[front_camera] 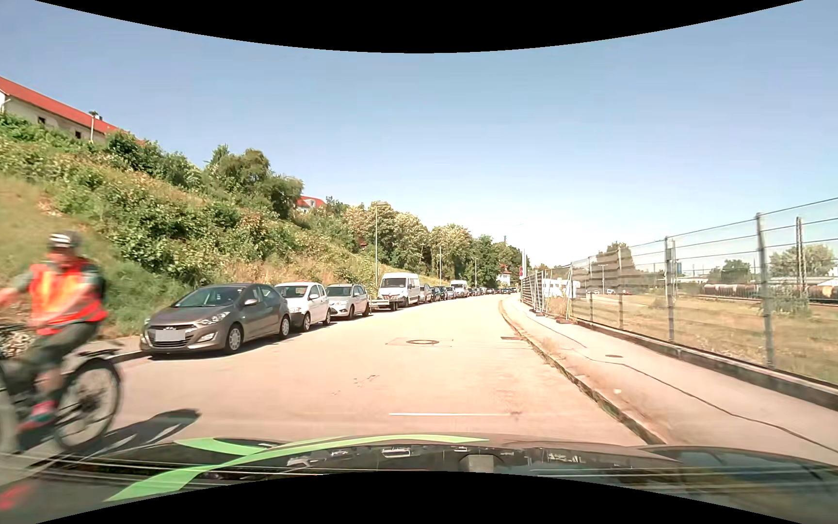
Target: Follow the waypoints while adhering to traffic rules and regulations
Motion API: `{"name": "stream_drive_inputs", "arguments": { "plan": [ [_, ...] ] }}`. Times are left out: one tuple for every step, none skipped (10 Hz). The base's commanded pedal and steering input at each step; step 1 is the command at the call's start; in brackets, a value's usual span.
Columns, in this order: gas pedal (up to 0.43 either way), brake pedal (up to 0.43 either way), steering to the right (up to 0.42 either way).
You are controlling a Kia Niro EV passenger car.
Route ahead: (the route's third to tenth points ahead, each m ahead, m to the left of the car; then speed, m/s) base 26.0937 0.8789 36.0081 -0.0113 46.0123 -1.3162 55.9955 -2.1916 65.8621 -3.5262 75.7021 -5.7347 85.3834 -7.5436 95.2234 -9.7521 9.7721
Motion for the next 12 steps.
{"name": "stream_drive_inputs", "arguments": {
  "plan": [
    [0.197, 0.0, 0.007],
    [0.197, 0.0, 0.007],
    [0.197, 0.0, 0.007],
    [0.197, 0.0, 0.007],
    [0.189, 0.0, 0.008],
    [0.189, 0.0, 0.009],
    [0.189, 0.0, 0.013],
    [0.189, 0.0, 0.018],
    [0.177, 0.0, 0.022],
    [0.177, 0.0, 0.027],
    [0.177, 0.0, 0.029],
    [0.169, 0.0, 0.029]
  ]
}}
